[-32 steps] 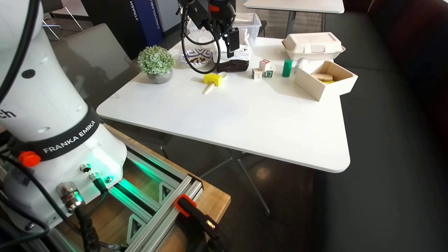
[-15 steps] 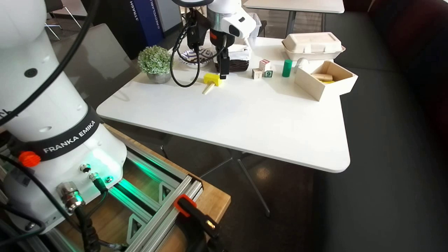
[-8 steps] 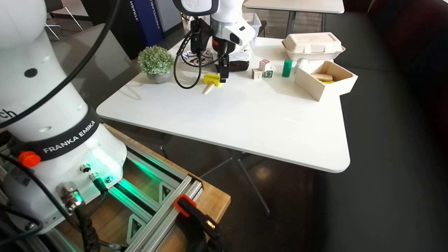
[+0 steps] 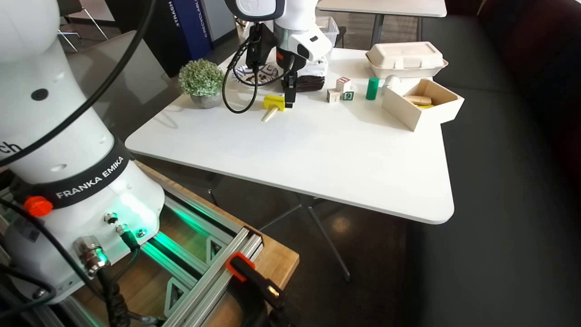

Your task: Stack the yellow block onto the white block

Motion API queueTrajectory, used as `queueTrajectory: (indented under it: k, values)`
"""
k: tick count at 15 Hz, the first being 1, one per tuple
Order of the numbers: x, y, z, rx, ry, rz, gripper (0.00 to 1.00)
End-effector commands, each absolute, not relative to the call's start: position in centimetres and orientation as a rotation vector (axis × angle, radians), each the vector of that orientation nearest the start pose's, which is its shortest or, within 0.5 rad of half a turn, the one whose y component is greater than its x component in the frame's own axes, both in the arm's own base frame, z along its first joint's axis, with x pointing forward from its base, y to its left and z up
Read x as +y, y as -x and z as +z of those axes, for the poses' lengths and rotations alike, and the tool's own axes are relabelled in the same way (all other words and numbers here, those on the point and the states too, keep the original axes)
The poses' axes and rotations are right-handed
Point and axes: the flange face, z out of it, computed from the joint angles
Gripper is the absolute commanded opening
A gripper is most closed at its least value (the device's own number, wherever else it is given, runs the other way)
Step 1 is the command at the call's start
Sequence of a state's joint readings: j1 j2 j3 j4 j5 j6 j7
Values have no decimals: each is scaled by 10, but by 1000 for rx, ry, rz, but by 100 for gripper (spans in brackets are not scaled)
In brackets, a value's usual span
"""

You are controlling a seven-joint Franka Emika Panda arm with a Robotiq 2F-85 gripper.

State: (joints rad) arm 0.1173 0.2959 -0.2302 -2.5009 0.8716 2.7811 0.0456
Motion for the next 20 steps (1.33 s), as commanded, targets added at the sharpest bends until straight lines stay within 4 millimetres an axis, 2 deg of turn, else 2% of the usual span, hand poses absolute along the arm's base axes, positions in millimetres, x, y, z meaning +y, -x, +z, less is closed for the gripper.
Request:
queueTrajectory:
  k: [1, 2, 3, 9, 11, 12, 13, 15, 16, 18, 19, 20]
  values:
    - [-92, -425, 166, 1444, 2539, -12, 76]
    - [-91, -421, 166, 1448, 2532, -3, 76]
    - [-90, -418, 165, 1448, 2528, 15, 82]
    - [-81, -408, 167, 1452, 2522, 29, 78]
    - [-79, -410, 170, 1432, 2530, 11, 68]
    - [-78, -412, 171, 1428, 2532, 5, 58]
    - [-77, -415, 172, 1422, 2534, 0, 43]
    - [-77, -418, 172, 1417, 2532, 1, 28]
    - [-77, -418, 172, 1414, 2532, 1, 25]
    - [-78, -419, 170, 1418, 2528, 6, 29]
    - [-79, -417, 171, 1420, 2531, 1, 9]
    - [-79, -414, 174, 1423, 2532, -4, 9]
